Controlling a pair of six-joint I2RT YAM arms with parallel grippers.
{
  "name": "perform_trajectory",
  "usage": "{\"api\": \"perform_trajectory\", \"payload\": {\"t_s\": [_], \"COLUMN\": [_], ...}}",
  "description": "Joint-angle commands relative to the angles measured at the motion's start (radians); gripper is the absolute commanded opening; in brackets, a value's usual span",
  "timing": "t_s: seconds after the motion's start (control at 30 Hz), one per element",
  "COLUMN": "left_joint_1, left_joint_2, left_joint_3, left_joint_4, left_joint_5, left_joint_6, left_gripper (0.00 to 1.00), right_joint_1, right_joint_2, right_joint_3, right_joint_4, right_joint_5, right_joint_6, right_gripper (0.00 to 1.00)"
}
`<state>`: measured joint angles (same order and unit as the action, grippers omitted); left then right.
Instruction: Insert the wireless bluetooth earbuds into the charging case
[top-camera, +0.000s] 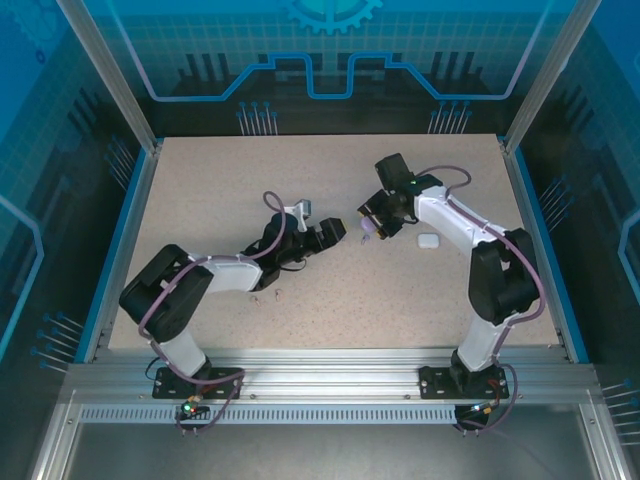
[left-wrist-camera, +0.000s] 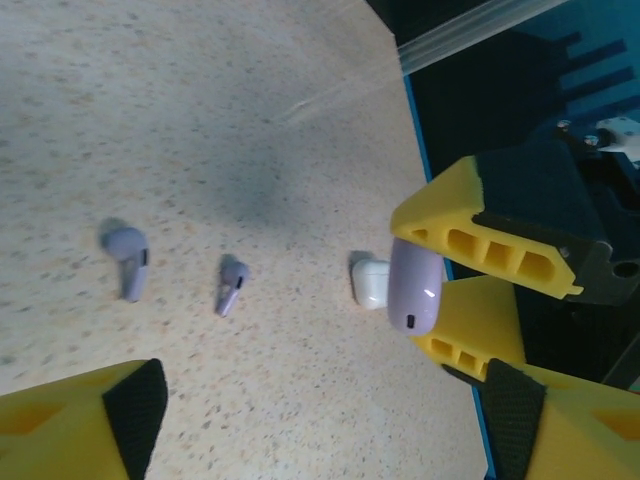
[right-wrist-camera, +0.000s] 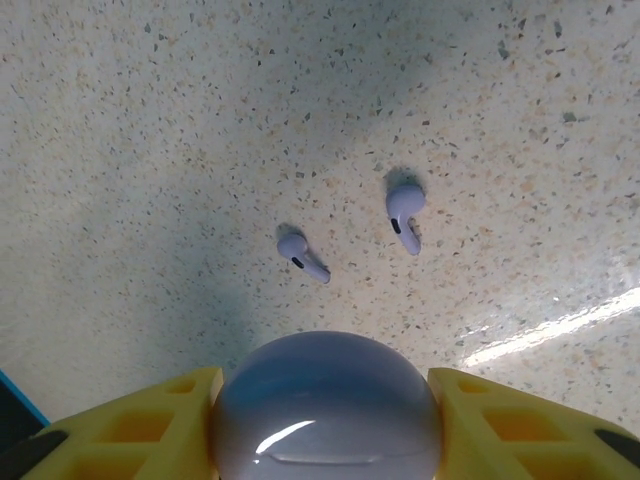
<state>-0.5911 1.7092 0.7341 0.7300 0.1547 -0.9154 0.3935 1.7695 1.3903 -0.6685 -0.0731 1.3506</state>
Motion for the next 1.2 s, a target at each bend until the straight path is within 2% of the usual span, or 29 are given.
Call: {"api": "perform_trajectory", "payload": {"t_s": [0.0,0.1,0.27,0.63,1.0,1.17], "left_joint_1": [-0.015,-0.025,-0.043,-0.065,-0.070,-0.070], "left_joint_2": [0.045,0.077,0.119,0.183,0.222,0.234], "left_joint_3": [0.044,0.068,0.109,0.158,0.179,0.186], "left_joint_4": [0.138,0.157,0.164,0.196,0.216,0.221], "left_joint_5": [0.024,0.034,0.055,0.070,0.056,0.056], "left_joint_6": [-0.012,-0.015,-0.014,-0.027,-0.039,-0.042], "left_gripper": [0.76,0.70,0.68,0.51,0.45,0.38], "right_joint_1": [-0.007,-0.002,0.013,0.035,0.036,0.035], "right_joint_2": [-0.038,-0.040,-0.042,-0.045,-0.060,-0.062], "right_joint_3": [-0.026,-0.026,-0.022,-0.028,-0.034,-0.037], "right_joint_4": [0.017,0.023,0.028,0.040,0.044,0.046], "right_joint_5": [-0.026,-0.033,-0.034,-0.049,-0.053,-0.053], "right_joint_6": [0.093,0.103,0.111,0.119,0.117,0.116], "right_gripper": [0.49,0.49,0.49,0.49,0.48,0.48]}}
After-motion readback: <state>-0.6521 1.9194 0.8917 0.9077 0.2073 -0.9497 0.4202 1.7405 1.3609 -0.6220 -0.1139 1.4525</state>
